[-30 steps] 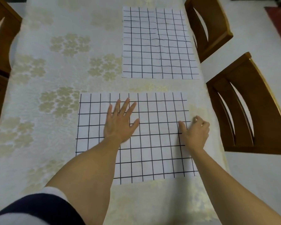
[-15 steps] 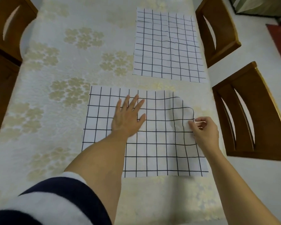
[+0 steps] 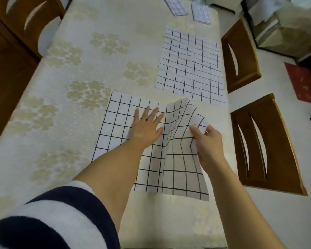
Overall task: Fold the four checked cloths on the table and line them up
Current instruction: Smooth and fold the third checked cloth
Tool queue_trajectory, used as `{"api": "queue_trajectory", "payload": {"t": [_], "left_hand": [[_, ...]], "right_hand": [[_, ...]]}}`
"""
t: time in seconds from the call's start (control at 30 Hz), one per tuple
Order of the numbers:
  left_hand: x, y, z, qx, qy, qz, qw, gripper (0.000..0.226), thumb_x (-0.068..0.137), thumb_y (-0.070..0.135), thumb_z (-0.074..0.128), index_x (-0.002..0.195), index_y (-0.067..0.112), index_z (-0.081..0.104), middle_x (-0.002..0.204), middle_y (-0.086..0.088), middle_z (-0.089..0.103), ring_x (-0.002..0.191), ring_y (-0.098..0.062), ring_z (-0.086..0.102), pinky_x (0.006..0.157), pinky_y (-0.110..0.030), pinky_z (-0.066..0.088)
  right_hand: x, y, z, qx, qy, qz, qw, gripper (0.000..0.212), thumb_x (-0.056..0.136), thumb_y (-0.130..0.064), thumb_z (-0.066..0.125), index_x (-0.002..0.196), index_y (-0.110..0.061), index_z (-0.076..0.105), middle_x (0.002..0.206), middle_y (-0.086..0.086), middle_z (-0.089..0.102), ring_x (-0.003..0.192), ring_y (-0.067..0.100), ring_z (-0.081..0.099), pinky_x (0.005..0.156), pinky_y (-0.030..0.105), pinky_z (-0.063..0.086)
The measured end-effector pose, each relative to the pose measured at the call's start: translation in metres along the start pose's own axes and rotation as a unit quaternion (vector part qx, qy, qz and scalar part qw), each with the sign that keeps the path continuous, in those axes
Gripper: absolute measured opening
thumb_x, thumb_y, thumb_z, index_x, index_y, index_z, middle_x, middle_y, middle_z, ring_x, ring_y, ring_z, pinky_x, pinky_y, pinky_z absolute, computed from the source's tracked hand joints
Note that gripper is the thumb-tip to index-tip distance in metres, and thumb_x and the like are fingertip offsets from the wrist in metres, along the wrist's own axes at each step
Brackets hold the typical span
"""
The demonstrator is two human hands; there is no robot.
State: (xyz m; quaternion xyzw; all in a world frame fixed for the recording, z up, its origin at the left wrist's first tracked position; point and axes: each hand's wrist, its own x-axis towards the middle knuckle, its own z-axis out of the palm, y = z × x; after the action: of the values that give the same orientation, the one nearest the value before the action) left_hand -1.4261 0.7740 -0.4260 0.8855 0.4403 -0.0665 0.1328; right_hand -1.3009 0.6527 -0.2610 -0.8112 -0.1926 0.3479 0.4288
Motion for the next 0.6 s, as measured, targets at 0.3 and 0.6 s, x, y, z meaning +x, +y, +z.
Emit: {"api": "queue_trajectory", "payload": {"t": [0.3, 0.6], "left_hand": [[-0.043, -0.056, -0.014, -0.094, 0.07, -0.046, 0.992, 0.057, 0.109, 0.042, 0.025, 0.163, 0.028, 0.014, 0.171, 0.002, 0.004, 0.157, -0.022, -0.005, 0.127, -0.048, -0.006], [-0.079, -0.144, 0.012, -0.077, 0.117, -0.148, 0.979, 0.055, 0.108, 0.044, 0.021, 0.161, 0.031, 0.022, 0.169, 0.008, 0.017, 0.157, -0.013, 0.007, 0.127, -0.046, 0.003]], "right_hand": [[-0.012, 0.003, 0.059, -0.184, -0.055, -0.136, 0.972, 0.008, 0.095, -0.015, 0.054, 0.091, -0.009, 0.049, 0.068, 0.005, 0.05, 0.06, 0.014, 0.048, 0.059, 0.036, 0.048], [-0.02, 0.003, 0.165, -0.311, -0.149, -0.147, 0.927, 0.065, 0.1, -0.019, 0.046, 0.157, -0.008, 0.017, 0.085, 0.009, 0.063, 0.074, 0.025, 0.062, 0.068, 0.04, 0.054]]}}
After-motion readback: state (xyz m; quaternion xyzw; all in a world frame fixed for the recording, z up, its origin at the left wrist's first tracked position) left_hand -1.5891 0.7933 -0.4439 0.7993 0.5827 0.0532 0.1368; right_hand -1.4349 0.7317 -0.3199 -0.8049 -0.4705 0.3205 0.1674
